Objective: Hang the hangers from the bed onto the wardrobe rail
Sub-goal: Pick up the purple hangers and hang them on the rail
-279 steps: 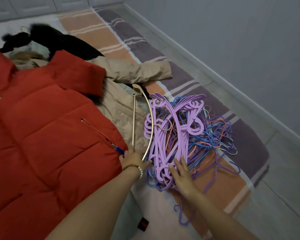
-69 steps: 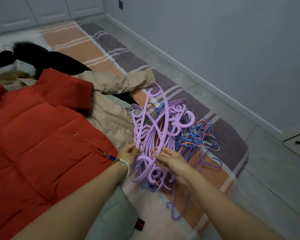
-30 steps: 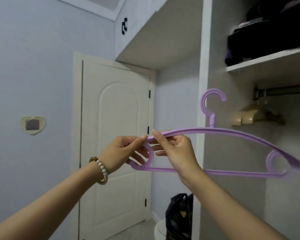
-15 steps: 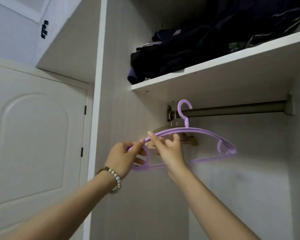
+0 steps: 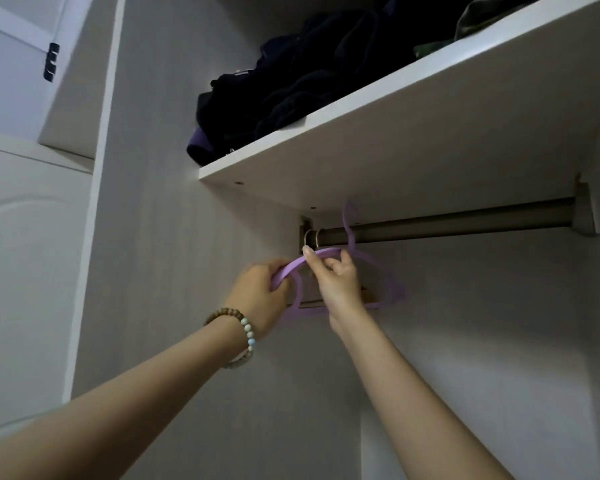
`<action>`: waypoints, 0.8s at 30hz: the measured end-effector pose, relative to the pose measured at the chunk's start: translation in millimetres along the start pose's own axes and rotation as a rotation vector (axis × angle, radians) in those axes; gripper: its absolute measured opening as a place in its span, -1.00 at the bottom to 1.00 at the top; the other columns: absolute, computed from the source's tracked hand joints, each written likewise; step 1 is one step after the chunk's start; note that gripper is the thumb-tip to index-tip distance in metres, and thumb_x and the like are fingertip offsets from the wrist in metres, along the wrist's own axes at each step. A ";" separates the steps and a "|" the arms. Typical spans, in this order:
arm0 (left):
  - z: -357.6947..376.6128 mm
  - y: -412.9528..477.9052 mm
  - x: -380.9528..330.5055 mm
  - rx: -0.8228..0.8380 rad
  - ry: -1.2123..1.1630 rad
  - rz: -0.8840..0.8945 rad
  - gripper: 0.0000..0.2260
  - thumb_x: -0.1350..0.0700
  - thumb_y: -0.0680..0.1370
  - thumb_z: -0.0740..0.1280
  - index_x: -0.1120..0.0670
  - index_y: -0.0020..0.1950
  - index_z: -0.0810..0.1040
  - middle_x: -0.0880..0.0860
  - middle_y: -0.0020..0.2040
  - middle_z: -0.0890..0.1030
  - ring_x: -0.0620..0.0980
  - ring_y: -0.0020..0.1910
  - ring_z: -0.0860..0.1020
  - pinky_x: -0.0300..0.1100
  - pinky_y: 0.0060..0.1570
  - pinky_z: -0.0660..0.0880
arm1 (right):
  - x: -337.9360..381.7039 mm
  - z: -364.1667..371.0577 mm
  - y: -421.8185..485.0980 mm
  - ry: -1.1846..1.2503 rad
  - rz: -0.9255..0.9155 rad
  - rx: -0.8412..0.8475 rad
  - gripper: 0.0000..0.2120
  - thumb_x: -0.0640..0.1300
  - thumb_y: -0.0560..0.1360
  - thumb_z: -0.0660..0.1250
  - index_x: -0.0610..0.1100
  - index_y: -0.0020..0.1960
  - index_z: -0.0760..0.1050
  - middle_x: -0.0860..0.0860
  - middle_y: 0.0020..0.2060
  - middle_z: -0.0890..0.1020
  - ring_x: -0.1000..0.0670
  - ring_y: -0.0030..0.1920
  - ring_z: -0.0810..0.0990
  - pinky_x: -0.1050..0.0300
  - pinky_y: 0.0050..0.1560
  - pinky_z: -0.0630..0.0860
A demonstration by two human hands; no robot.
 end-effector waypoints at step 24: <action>5.1 -9.8 55.2 0.086 0.030 -0.183 -0.69 0.12 0.58 0.18 0.15 0.29 0.47 0.11 0.13 0.59 0.03 0.14 0.54 -0.29 0.12 0.38 | -55.1 14.6 -10.5 -0.147 0.208 0.089 -0.15 0.04 0.39 0.44 -0.06 0.52 0.04 -0.04 0.43 0.25 -0.06 0.35 0.40 0.12 0.21 0.38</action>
Point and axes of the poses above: each hand's wrist, its own y-axis towards the middle knuckle, its own z-axis out of the palm, x = y × z, the point moved 8 cm from there along y, towards the middle knuckle
